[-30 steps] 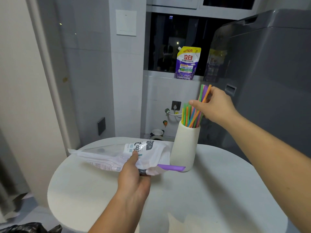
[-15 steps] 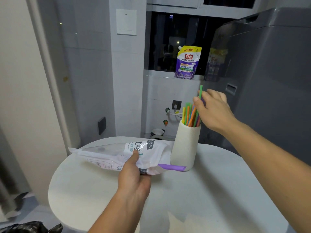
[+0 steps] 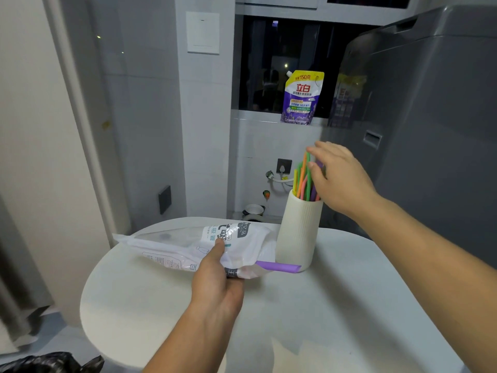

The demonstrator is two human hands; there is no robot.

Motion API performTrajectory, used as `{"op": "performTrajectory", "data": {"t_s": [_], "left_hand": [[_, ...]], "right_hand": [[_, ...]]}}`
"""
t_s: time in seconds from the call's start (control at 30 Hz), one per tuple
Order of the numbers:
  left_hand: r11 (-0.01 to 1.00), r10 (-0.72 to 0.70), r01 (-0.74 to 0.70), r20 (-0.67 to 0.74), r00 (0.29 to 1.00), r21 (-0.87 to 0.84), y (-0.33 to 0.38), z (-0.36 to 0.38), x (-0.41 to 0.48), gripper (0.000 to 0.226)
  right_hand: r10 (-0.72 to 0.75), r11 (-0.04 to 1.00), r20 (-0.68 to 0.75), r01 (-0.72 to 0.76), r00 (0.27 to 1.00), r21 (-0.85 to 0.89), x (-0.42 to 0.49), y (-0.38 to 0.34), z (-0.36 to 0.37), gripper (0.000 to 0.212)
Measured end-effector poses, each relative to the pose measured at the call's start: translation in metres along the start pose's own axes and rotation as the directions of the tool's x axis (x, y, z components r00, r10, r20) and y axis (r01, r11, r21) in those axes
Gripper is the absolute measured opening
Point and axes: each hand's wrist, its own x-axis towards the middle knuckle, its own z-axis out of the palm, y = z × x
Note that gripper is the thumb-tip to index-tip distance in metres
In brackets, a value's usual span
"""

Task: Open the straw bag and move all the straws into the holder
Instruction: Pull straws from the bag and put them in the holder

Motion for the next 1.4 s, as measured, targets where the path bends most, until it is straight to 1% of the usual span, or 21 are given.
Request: {"op": "performTrajectory", "data": {"t_s": [0.07, 0.13, 0.2, 0.33, 0.4, 0.47, 0.57, 0.63, 0.7, 0.77, 0.8, 0.83, 0.87, 0.9, 0.97, 1.03, 1.1, 1.13, 1.2, 1.27, 1.4], "left_hand": [[1.000, -0.008, 0.008, 0.003, 1.000, 0.009, -0.001, 0.001, -0.002, 0.013], [1.000, -0.013, 0.013, 0.006, 1.000, 0.018, -0.001, 0.003, -0.003, 0.013], [1.000, -0.012, 0.012, 0.008, 1.000, 0.020, 0.000, 0.003, -0.003, 0.013], [1.000, -0.012, 0.012, 0.018, 1.000, 0.011, -0.001, 0.003, -0.003, 0.011], [1.000, -0.017, 0.017, 0.021, 1.000, 0.004, -0.001, 0.003, -0.003, 0.011], [1.000, -0.024, 0.024, 0.026, 0.999, -0.002, -0.001, 0.003, -0.002, 0.011], [1.000, -0.025, 0.025, 0.022, 0.999, -0.016, 0.000, 0.000, 0.000, 0.012], [1.000, -0.030, 0.030, 0.021, 0.999, -0.009, 0.001, 0.000, 0.001, 0.012], [1.000, -0.025, 0.025, 0.031, 0.999, 0.002, 0.002, 0.000, 0.002, 0.014], [1.000, 0.001, -0.002, 0.042, 0.999, 0.015, 0.003, 0.000, 0.003, 0.023], [1.000, 0.018, -0.019, 0.047, 0.999, 0.021, 0.004, 0.001, 0.004, 0.028], [0.999, 0.039, -0.041, 0.053, 0.998, 0.024, 0.003, 0.001, 0.005, 0.032], [0.998, 0.061, -0.063, 0.063, 0.996, 0.028, 0.003, 0.001, 0.005, 0.036], [0.996, 0.087, -0.089, 0.079, 0.993, 0.030, 0.003, 0.002, 0.004, 0.038], [0.987, 0.150, -0.156, 0.120, 0.981, 0.035, 0.002, 0.004, 0.001, 0.040], [0.969, 0.219, -0.235, 0.169, 0.961, 0.078, 0.002, 0.005, -0.002, 0.042], [0.938, 0.274, -0.313, 0.229, 0.934, 0.150, 0.000, 0.005, -0.004, 0.044], [0.922, 0.284, -0.338, 0.264, 0.922, 0.190, -0.001, 0.004, -0.004, 0.049], [0.891, 0.267, -0.363, 0.334, 0.904, 0.272, -0.003, 0.001, -0.003, 0.056], [0.863, 0.226, -0.362, 0.371, 0.901, 0.353, -0.001, -0.003, 0.001, 0.055], [0.776, 0.075, -0.332, 0.443, 0.893, 0.536, 0.002, -0.007, 0.002, 0.042]], "right_hand": [[0.014, 1.000, 0.025, -0.014, 1.000, -0.013, -0.003, 0.002, 0.003, 0.048], [0.059, 0.995, 0.007, -0.059, 0.998, 0.078, -0.005, 0.001, 0.001, 0.055], [0.025, 0.993, -0.023, -0.022, 0.999, 0.118, -0.005, -0.001, -0.001, 0.061], [-0.086, 0.994, 0.075, 0.090, 0.993, -0.057, -0.006, -0.002, 0.002, 0.059], [-0.063, 0.985, 0.135, 0.084, 0.989, -0.149, -0.007, -0.001, 0.005, 0.053], [-0.024, 0.988, 0.133, 0.044, 0.991, -0.146, -0.008, 0.001, 0.005, 0.049], [-0.032, 0.996, 0.051, 0.036, 0.998, -0.078, -0.008, -0.001, 0.000, 0.054], [-0.047, 0.998, -0.083, 0.043, 0.995, -0.046, -0.011, -0.005, -0.005, 0.053], [-0.001, 0.998, -0.223, 0.015, 0.975, 0.063, -0.023, -0.014, -0.008, 0.040], [0.103, 0.963, -0.266, -0.030, 0.958, 0.267, -0.046, -0.029, -0.003, 0.025], [0.189, 0.914, -0.215, -0.092, 0.958, 0.395, -0.061, -0.037, 0.002, 0.021], [0.297, 0.825, -0.100, -0.202, 0.950, 0.528, -0.077, -0.046, 0.008, 0.022], [0.404, 0.677, 0.059, -0.342, 0.913, 0.651, -0.092, -0.055, 0.016, 0.026], [0.487, 0.486, 0.239, -0.488, 0.840, 0.725, -0.105, -0.062, 0.023, 0.033], [0.532, 0.080, 0.571, -0.709, 0.625, 0.701, -0.124, -0.073, 0.036, 0.050], [0.457, -0.266, 0.751, -0.733, 0.477, 0.627, -0.134, -0.082, 0.042, 0.055], [0.389, -0.489, 0.805, -0.640, 0.448, 0.593, -0.138, -0.089, 0.046, 0.056], [0.370, -0.560, 0.808, -0.583, 0.459, 0.588, -0.138, -0.092, 0.047, 0.056], [0.346, -0.629, 0.798, -0.508, 0.494, 0.588, -0.139, -0.099, 0.048, 0.057], [0.351, -0.636, 0.783, -0.483, 0.513, 0.602, -0.139, -0.100, 0.048, 0.059], [0.385, -0.663, 0.777, -0.436, 0.498, 0.608, -0.143, -0.091, 0.049, 0.061]]}}
